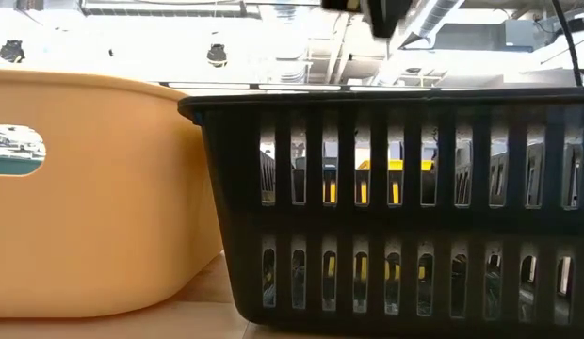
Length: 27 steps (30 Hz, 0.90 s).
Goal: Stack baskets on shelf by color
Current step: Stack the right black bin on the black bin
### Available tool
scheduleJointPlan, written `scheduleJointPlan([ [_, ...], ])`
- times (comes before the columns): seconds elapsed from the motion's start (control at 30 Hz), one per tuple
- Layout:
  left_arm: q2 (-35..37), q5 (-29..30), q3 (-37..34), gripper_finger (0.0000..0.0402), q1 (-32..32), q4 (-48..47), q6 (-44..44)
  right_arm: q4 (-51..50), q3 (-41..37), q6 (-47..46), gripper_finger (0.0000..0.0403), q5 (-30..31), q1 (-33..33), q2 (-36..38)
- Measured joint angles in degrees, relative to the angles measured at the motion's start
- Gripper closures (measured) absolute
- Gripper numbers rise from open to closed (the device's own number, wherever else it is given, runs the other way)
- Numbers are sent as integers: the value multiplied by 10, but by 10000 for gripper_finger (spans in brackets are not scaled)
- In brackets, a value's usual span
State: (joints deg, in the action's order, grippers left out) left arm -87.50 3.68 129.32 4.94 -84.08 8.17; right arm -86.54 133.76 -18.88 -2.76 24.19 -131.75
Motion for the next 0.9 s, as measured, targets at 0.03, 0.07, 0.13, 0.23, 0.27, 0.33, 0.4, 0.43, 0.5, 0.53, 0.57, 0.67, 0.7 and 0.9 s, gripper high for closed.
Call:
scheduleJointPlan([
  [0.03, 0, 0, 0, 262, 1, 0, 2, 4, 0, -4, 297, 3, 2, -9],
  [0.07, 0, 1, 0, 262, 3, 0, 6, 8, 0, -7, 295, 8, 2, -17],
  [0.13, 0, 2, 0, 262, 4, 0, 12, 14, 0, -12, 290, 25, 1, -33],
  [0.23, 0, 2, 0, 262, 7, 0, 15, 15, 0, -12, 281, 43, -5, -52],
  [0.27, 0, 3, 0, 262, 8, 0, 16, 15, 0, -12, 278, 43, -8, -56],
  [0.33, 0, 3, 0, 262, 10, 0, 18, 22, -1, -12, 274, 45, -14, -57],
  [0.4, 0, 3, 0, 262, 12, -2, 20, 37, 0, -8, 272, 46, -21, -56],
  [0.43, 0, 3, 0, 262, 14, -3, 20, 45, 0, -6, 271, 48, -25, -55],
  [0.5, 0, 3, 0, 262, 15, -7, 21, 59, 0, -2, 270, 52, -34, -56],
  [0.53, 0, 3, 0, 262, 15, -8, 21, 64, 0, -1, 270, 51, -39, -56],
  [0.57, 0, 2, 0, 262, 15, -11, 22, 67, 0, -1, 270, 49, -43, -56],
  [0.67, 0, 2, 0, 262, 15, -22, 26, 71, 0, 8, 270, 42, -50, -56],
  [0.7, 0, 2, 0, 262, 15, -28, 29, 76, 0, 12, 270, 42, -50, -58],
  [0.9, 0, 2, 0, 262, 15, -40, 35, 54, 1, 18, 268, 23, -47, -78],
])
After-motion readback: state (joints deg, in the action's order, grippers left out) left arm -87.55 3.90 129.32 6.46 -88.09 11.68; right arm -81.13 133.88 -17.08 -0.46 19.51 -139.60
